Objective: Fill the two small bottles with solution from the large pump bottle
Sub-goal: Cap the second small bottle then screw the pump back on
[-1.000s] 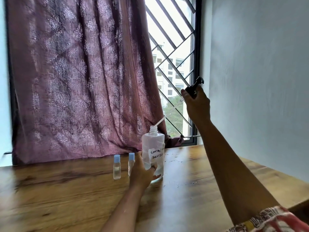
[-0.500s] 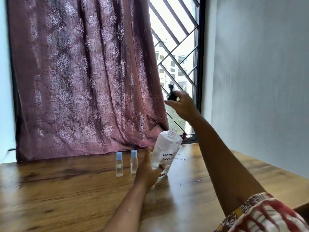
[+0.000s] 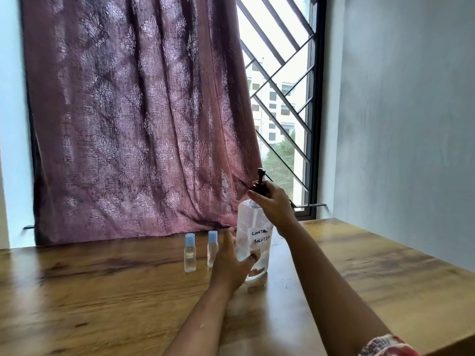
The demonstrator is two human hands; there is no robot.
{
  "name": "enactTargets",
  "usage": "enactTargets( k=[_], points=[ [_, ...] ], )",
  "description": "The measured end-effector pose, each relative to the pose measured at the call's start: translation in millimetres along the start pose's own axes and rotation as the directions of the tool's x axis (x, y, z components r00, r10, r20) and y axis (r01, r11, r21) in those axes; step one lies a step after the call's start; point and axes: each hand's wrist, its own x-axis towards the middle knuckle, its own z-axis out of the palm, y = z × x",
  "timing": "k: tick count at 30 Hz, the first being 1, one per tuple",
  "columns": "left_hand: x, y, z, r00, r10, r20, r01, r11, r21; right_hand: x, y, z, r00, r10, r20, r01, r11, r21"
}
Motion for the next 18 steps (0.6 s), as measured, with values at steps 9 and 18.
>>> enactTargets(
  k=[9, 18],
  points=[
    [0.6, -0.3, 4.4, 0.996, -0.043, 0.073, 0.051, 0.994, -0.100, -1.7, 21.1, 1.6, 0.999, -0.028, -0.036, 0.035, 0.977, 0.212],
    [3.3, -1.7, 6.0, 0.991, -0.089, 0.095, 0.101, 0.987, -0.127, 7.7, 26.5, 6.0, 0.997, -0.068, -0.025, 0.071, 0.985, 0.160]
  ],
)
